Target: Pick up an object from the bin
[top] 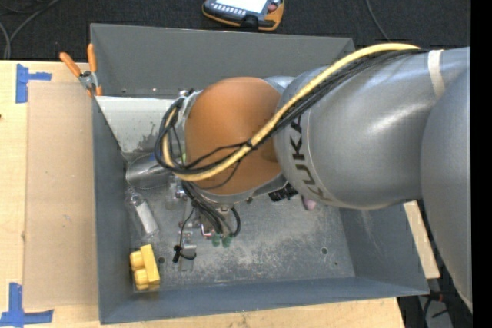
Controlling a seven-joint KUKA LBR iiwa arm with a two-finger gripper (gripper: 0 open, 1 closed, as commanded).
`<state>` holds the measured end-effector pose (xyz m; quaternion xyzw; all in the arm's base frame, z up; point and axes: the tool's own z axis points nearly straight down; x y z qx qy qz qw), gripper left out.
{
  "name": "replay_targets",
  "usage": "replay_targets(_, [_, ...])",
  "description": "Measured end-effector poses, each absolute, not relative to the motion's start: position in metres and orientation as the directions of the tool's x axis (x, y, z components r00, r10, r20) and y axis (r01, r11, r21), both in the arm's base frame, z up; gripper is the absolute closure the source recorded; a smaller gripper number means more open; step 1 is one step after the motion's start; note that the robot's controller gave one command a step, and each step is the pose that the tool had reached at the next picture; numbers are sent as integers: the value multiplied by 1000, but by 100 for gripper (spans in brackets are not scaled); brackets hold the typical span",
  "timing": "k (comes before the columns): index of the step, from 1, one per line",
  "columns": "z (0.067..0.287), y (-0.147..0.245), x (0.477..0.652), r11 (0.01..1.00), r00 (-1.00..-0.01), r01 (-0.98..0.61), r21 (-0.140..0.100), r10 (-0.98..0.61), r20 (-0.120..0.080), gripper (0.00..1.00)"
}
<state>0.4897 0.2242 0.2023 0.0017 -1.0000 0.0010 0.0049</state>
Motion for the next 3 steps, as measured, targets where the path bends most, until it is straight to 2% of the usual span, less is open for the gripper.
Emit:
replay_targets(1, [206,223,492,1000,-1000,3,0,3,2,0])
replay_targets(2, [74,218,609,1000,-1000,3,2,3,-3,0])
replay_targets(3, [164,241,585,978,-978,208,9,208,-8,0])
